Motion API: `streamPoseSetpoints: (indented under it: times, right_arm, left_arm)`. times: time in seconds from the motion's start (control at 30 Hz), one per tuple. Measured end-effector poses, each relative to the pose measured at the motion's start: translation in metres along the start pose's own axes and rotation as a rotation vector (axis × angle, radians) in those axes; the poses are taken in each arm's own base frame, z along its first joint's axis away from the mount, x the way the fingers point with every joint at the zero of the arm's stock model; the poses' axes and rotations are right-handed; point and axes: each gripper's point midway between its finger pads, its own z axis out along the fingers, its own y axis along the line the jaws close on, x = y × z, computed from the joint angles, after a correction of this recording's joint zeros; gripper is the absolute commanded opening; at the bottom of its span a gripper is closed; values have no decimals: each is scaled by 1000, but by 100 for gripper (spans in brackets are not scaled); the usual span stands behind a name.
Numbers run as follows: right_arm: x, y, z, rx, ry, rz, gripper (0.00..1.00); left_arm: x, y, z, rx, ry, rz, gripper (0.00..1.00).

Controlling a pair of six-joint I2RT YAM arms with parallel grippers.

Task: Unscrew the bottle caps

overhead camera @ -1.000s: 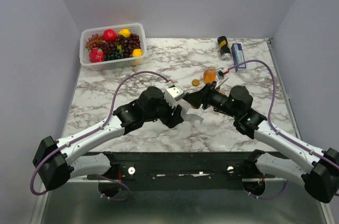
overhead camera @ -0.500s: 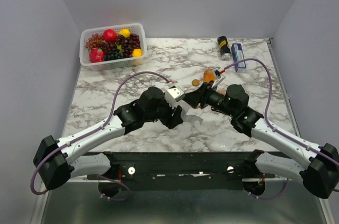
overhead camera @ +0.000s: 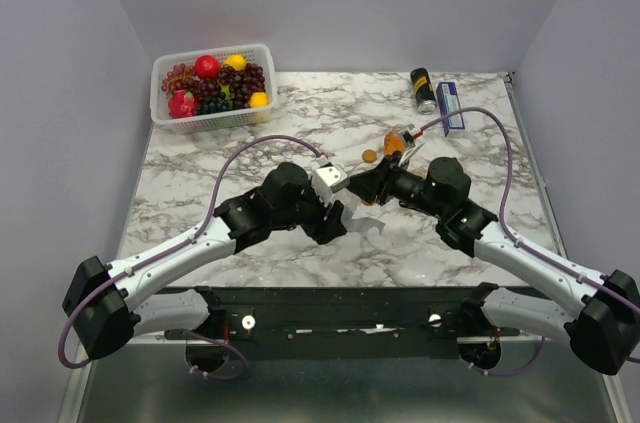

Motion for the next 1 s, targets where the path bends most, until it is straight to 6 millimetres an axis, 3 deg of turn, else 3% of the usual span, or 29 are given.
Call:
streamPoseSetpoints:
  times: [0.17,0.47,0.57,0.7,0.73,0.83,1.0]
  right_arm:
    - [-10,6,-10,-104,20,-37,27]
    - [-18,48,-39,-401,59,-171,28]
    - [-21,54,-47,-444,56,-199,32]
    - [-23,60,-54,-468,50,-218,49]
    - [-22,60,-54,-467,50,-217,58]
    - [-24,57,-55,-449,39,-214,75]
    - [-28,49,-58,-379,-7,-202,82]
  left_arm:
    - [-8,-12,-2,104,-26,-8,33]
    - [-25,-54,-15,400,-92,-5,33]
    - [-28,-62,-19,453,-102,3,33]
    - [-31,-66,-21,483,-113,13,33]
    - [-31,-66,-21,482,-113,14,33]
    - [-28,-62,-19,452,-103,5,33]
    - [-17,-45,-9,356,-59,-28,33]
